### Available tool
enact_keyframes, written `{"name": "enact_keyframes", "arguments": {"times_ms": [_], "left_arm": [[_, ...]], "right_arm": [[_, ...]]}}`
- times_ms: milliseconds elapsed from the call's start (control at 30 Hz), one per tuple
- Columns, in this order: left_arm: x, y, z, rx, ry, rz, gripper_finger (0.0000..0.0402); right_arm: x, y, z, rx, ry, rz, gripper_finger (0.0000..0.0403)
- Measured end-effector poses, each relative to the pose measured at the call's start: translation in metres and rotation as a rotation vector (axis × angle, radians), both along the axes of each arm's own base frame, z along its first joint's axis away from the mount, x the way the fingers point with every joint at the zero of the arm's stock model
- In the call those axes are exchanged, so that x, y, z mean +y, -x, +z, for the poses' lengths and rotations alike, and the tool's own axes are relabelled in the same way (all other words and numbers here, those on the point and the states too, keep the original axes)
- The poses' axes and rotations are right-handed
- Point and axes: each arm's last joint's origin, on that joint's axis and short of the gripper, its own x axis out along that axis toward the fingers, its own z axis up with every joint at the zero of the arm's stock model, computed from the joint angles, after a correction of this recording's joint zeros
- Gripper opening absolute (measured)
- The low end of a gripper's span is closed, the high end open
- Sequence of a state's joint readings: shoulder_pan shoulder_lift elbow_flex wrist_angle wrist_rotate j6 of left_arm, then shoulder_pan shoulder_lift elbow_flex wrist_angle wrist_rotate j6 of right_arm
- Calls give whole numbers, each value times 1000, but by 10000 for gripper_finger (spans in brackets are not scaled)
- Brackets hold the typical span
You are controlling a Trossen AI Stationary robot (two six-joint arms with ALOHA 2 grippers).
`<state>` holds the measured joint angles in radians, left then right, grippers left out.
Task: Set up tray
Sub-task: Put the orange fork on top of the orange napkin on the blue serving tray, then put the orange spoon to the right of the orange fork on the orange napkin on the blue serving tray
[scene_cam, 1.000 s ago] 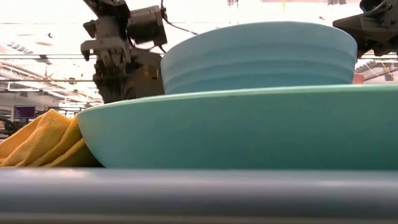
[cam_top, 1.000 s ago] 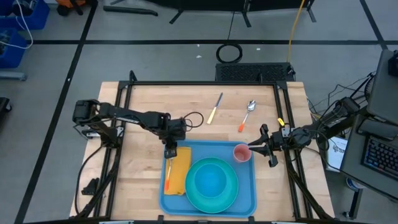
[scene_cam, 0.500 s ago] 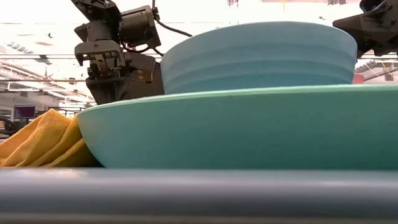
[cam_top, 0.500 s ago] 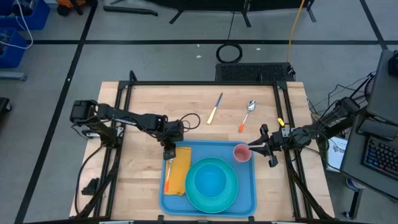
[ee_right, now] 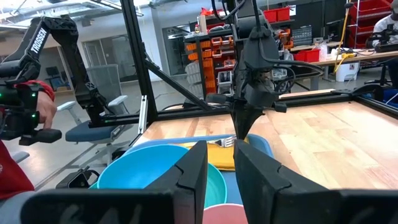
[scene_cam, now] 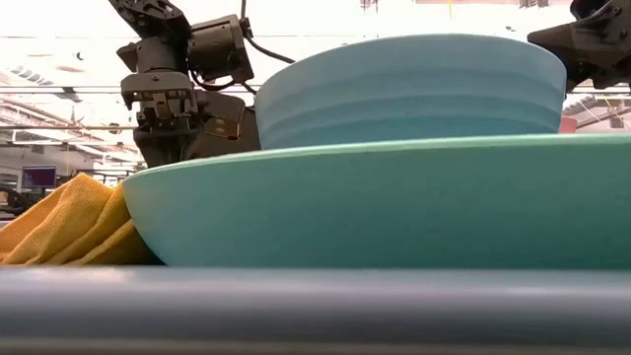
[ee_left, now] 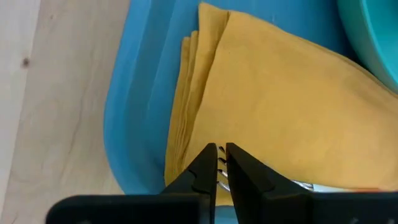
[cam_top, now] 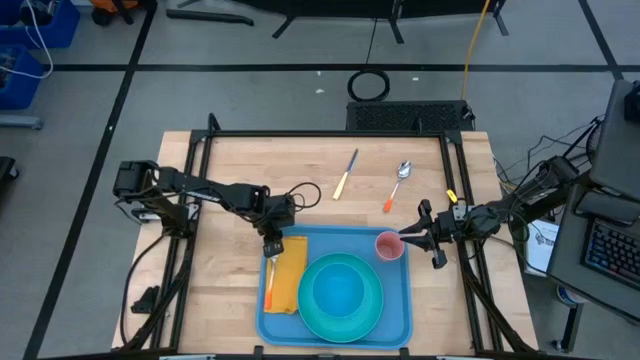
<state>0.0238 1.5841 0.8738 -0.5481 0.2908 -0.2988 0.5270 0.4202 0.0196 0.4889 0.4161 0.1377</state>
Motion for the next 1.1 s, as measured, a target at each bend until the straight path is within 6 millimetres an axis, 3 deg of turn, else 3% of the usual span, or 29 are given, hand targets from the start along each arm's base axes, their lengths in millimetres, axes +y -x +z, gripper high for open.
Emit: {"name": "enact_keyframes", "arguments": {"times_ms": [133,467,600,800,1100], "left_arm": [[0,0,0,1,-6,2,66],[1,1,0,14,-21,27,190],[1,2,6,-8,-38,59,218],[4,6,33,-156,-138,88,222],[16,8,90,-545,-163,265,192]], "right_arm": [[0,0,0,0,0,0,73],[0,0,0,0,0,0,73],[0,0,0,0,0,0,73],[0,0,0,0,0,0,73],[0,0,0,0,0,0,73]]}}
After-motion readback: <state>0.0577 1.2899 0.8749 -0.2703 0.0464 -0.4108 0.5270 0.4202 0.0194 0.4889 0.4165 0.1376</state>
